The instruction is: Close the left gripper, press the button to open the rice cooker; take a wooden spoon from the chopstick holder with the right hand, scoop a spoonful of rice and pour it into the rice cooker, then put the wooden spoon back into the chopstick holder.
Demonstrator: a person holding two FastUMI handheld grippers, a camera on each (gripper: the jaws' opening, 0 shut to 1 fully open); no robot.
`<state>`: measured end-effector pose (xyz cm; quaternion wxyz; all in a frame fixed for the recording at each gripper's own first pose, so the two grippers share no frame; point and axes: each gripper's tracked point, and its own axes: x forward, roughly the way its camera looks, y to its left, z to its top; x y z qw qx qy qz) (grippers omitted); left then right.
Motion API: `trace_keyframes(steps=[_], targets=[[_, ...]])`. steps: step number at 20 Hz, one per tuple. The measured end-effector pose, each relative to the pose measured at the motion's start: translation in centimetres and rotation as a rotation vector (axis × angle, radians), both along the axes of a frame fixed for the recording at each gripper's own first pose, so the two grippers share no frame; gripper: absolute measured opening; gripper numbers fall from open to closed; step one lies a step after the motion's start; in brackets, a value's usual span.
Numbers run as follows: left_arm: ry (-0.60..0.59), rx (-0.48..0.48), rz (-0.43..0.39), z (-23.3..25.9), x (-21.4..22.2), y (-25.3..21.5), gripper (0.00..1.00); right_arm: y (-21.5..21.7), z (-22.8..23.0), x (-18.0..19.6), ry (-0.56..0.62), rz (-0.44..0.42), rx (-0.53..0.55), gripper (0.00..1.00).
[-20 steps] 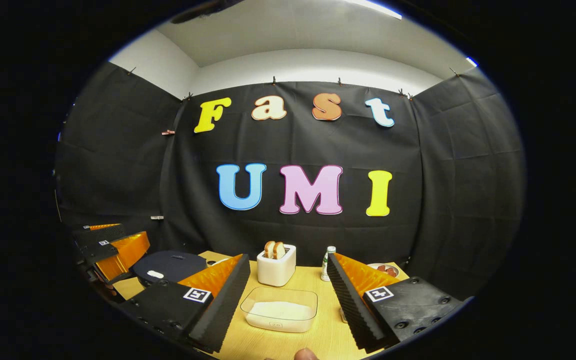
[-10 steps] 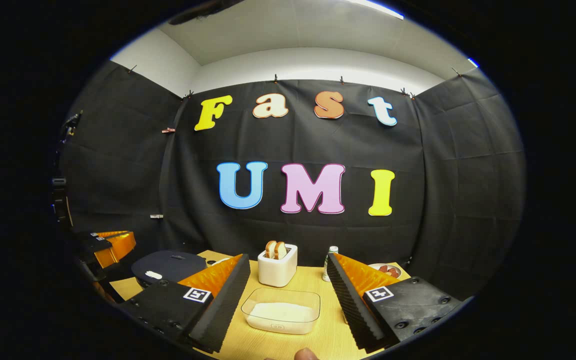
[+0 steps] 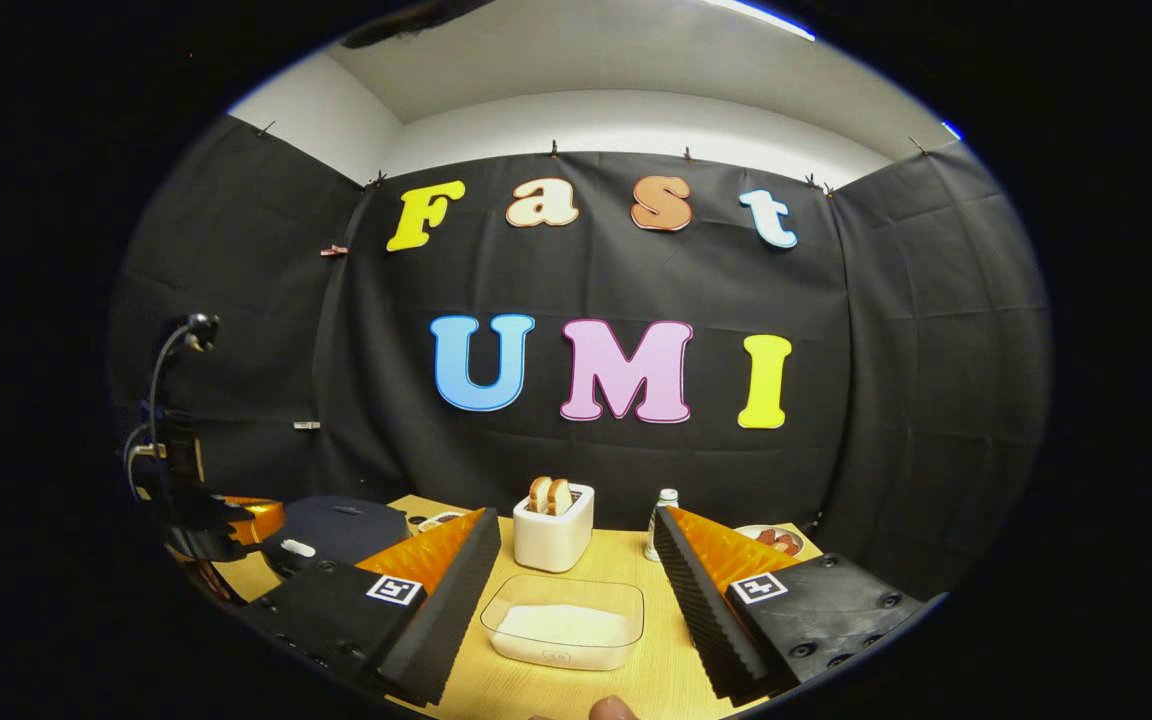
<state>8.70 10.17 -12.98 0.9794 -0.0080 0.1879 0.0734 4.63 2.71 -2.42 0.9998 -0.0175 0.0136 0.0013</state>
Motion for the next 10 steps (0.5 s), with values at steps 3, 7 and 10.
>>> trace_keyframes(steps=[3,7,10], targets=[[0.078,-0.023,0.028,-2.5,0.9,1.3,0.05,-0.1,-0.2,0.6,0.004,-0.012,-0.019,0.96],[0.167,-0.055,-0.012,-5.5,1.0,0.7,0.05,-0.6,-0.8,1.1,0.016,-0.042,-0.015,0.96],[0.171,-0.037,-0.021,-5.7,1.3,1.0,0.05,-1.1,-0.8,1.4,0.021,-0.062,0.002,0.96]])
